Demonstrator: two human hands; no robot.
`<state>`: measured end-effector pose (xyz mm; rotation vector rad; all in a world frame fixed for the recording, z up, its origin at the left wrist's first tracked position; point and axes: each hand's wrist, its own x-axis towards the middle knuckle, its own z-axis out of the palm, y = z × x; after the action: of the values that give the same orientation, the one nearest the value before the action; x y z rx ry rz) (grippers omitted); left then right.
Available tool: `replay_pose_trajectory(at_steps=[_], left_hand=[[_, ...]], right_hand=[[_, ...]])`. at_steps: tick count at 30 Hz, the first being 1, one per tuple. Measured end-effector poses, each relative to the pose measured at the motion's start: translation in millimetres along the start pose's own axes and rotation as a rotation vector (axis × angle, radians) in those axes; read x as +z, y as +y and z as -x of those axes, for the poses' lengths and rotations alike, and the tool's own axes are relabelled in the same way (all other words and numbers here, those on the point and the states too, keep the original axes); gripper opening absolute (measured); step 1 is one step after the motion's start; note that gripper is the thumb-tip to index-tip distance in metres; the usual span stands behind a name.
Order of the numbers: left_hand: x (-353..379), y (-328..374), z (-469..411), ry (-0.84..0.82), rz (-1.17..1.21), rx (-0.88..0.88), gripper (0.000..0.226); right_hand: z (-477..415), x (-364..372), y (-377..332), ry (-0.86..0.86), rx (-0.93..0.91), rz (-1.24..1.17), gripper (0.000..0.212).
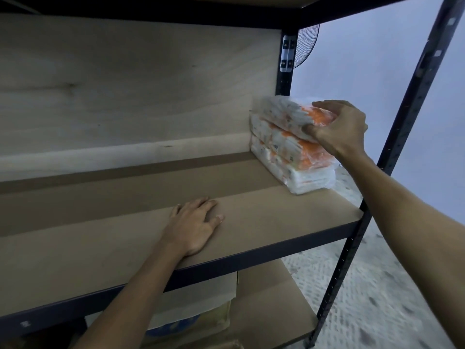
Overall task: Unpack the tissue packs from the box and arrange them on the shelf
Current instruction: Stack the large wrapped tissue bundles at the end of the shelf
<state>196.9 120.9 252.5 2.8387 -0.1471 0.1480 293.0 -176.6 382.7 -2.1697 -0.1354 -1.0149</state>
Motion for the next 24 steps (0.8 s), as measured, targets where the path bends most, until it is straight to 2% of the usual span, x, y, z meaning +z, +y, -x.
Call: replay_pose_trajectory(at_steps=[7, 17, 24], left_hand=[[-0.2, 0.3, -1.1, 0.01, 0.016, -0.007, 0.052], [1.6, -1.9, -2.1, 0.01, 0.021, -0.005, 0.053], [3.0, -2.7, -3.5, 0.026, 0.02, 0.011, 0.052]], right_hand=[[-11.1, 15.1, 8.6, -0.053, -0.023, 0.013, 0.058], [-29.4, 39.2, 9.6, -0.16, -0.049, 0.231, 0.054], [-44.3, 47.4, 24.4, -0.196, -0.069, 0.249, 0.062]])
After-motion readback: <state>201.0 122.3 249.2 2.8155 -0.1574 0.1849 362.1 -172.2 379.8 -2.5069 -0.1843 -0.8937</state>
